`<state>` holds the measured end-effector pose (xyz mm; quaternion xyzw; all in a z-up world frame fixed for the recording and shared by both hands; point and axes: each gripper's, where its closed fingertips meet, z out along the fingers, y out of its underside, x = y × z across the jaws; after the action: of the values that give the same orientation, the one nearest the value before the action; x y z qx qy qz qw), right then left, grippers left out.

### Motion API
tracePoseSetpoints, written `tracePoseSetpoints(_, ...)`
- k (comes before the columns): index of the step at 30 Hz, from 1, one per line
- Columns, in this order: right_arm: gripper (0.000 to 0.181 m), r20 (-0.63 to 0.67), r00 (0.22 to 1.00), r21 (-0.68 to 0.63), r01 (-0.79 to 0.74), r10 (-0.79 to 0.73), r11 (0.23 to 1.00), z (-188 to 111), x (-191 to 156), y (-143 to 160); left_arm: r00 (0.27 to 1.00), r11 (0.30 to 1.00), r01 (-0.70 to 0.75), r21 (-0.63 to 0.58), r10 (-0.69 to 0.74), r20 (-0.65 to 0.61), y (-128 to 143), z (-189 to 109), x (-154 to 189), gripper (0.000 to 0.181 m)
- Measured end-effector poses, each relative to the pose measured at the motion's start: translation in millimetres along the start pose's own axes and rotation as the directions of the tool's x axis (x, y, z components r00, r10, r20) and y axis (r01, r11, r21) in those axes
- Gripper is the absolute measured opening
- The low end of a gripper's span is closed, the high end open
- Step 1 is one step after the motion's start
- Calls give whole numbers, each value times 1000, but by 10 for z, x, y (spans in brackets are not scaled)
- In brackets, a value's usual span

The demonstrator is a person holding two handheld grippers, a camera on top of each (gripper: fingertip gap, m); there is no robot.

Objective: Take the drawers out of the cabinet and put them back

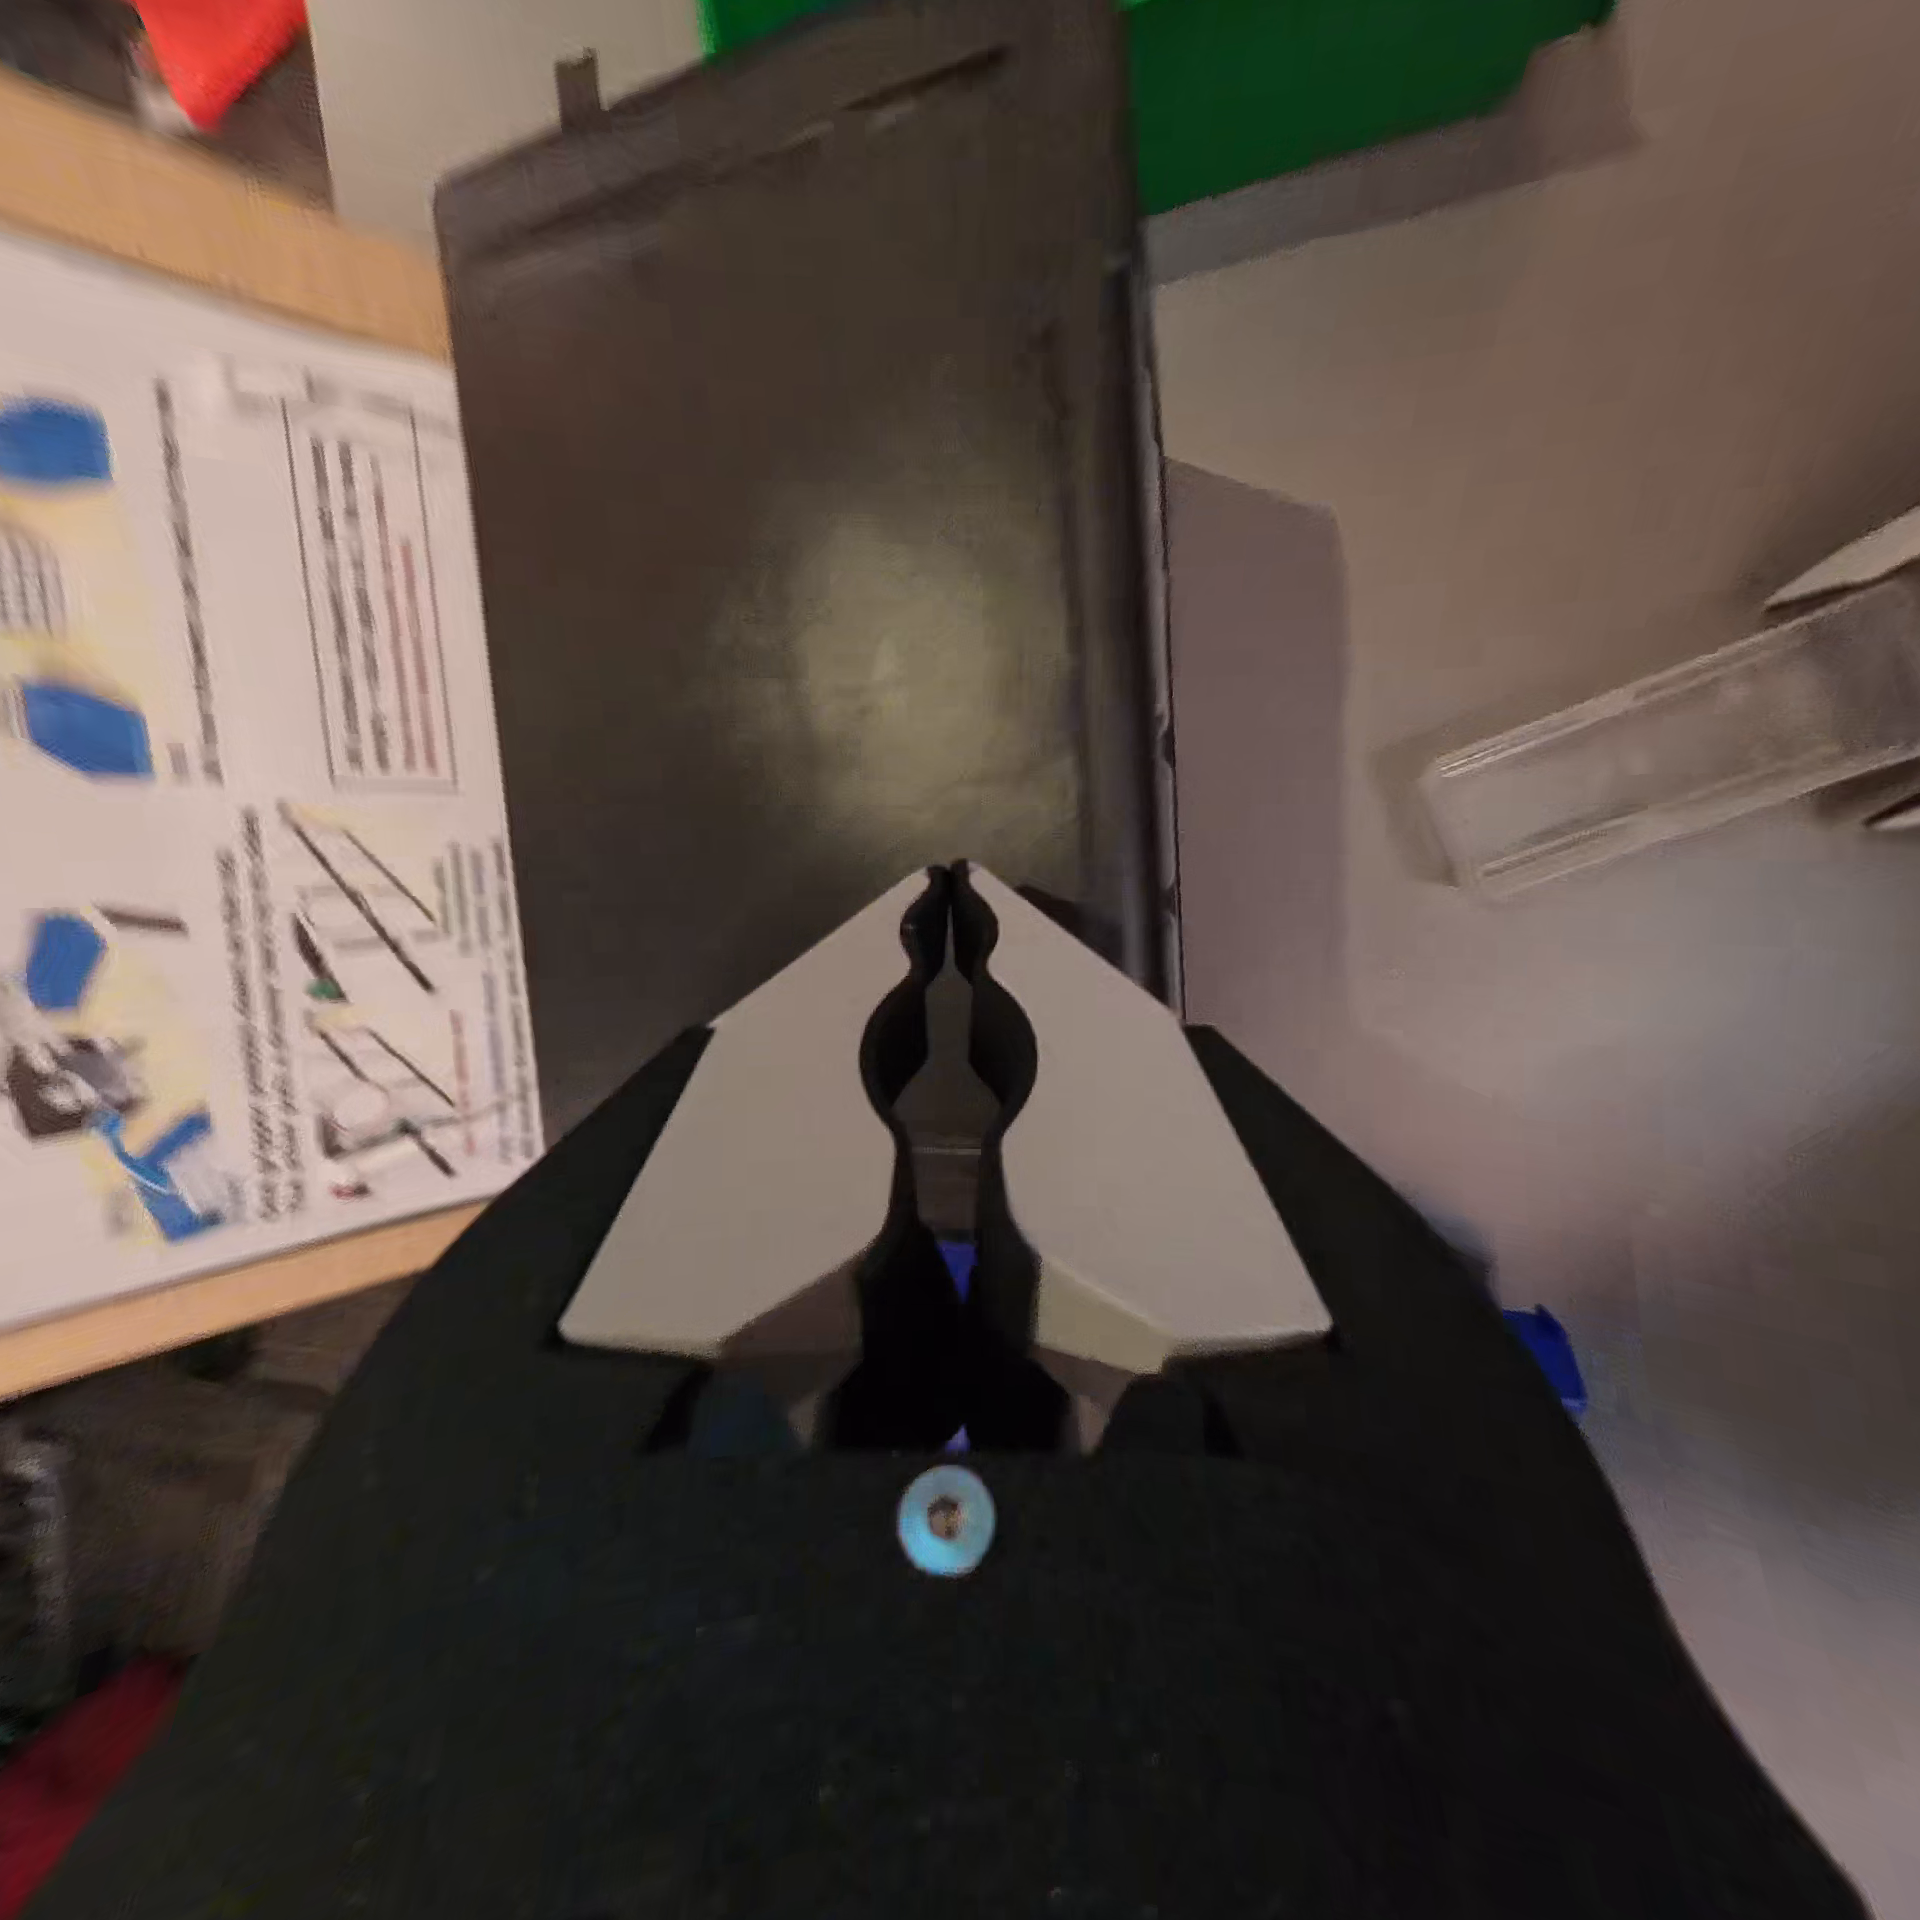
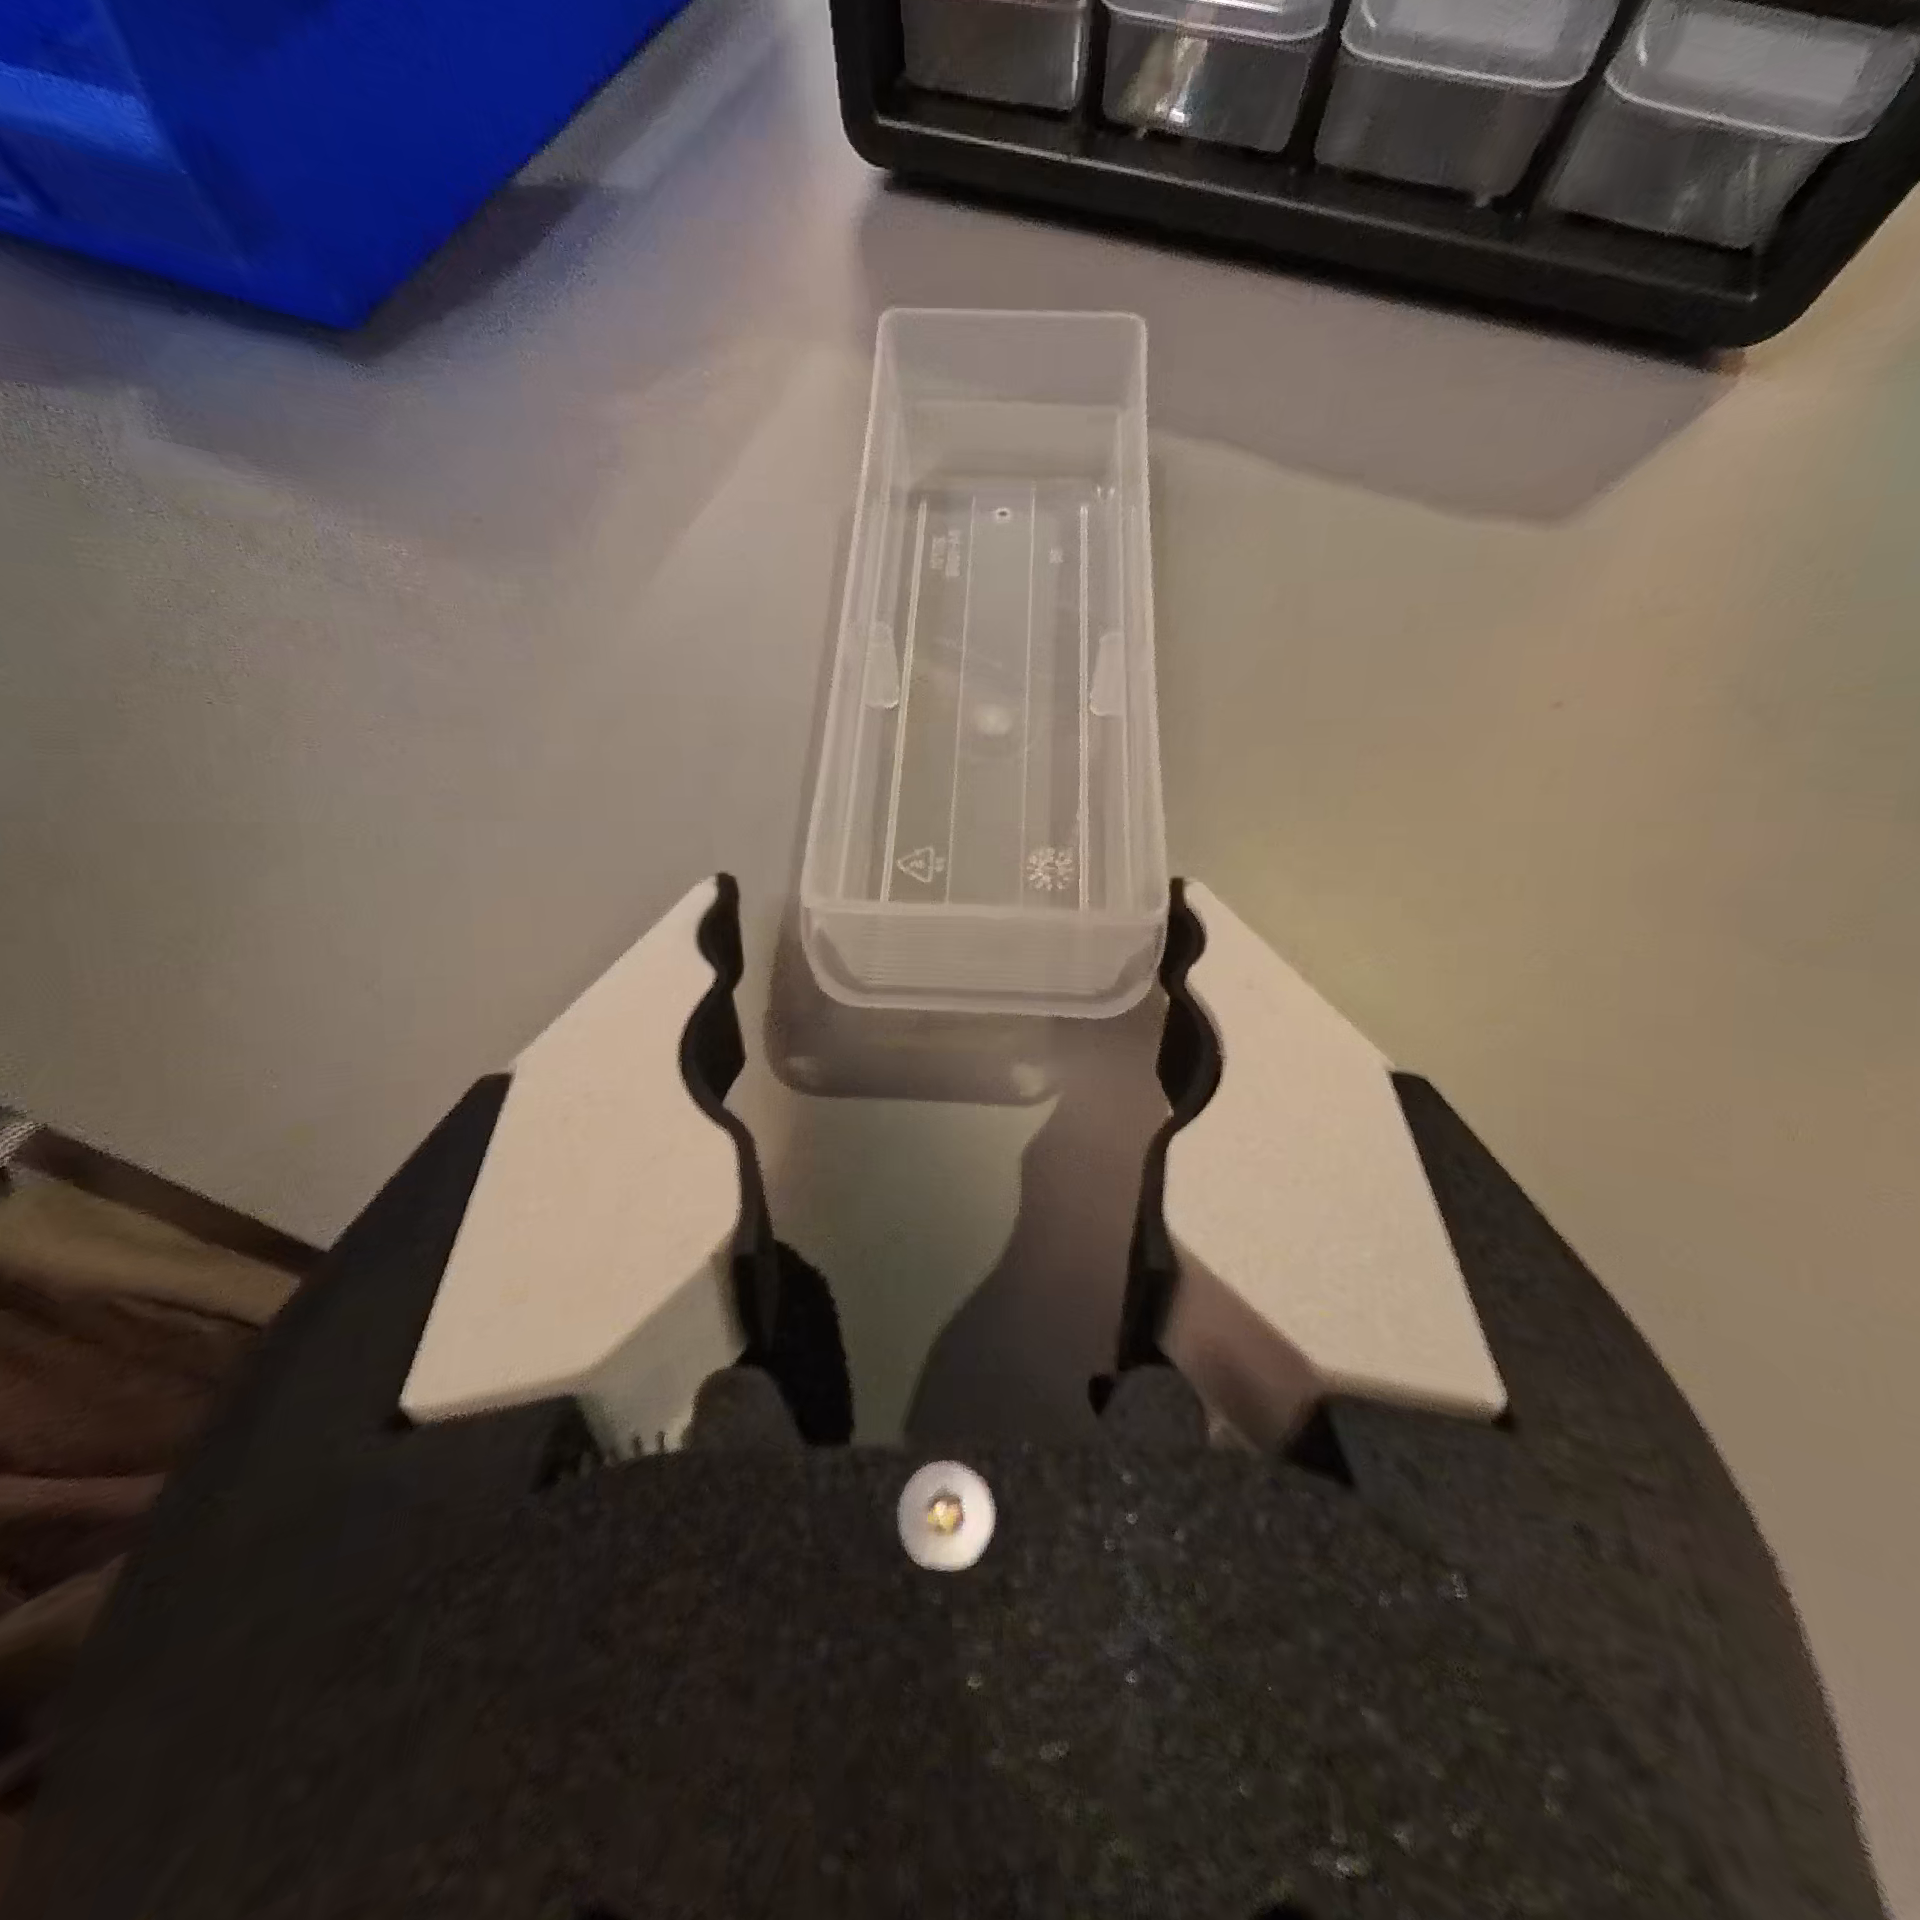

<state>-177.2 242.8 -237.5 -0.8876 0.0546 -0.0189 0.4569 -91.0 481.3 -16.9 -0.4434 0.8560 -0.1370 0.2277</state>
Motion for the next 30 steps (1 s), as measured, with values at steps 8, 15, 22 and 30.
tracePoseSetpoints(8,75,-79,996,-17,-39,38,999,115,107,15,958,966,253,48,-244,-148,316,119,-279,0)
tracePoseSetpoints(15,65,-57,994,-24,-97,96,995,114,132,-1,975,977,210,27,-207,-74,325,125,-281,0)
tracePoseSetpoints(22,65,-63,989,-6,-134,133,991,-7,181,-127,963,964,256,78,-247,-108,325,125,-282,0)
tracePoseSetpoints(30,66,-146,974,-43,-179,171,983,81,358,-871,969,970,236,60,-230,-86,328,128,-282,0)
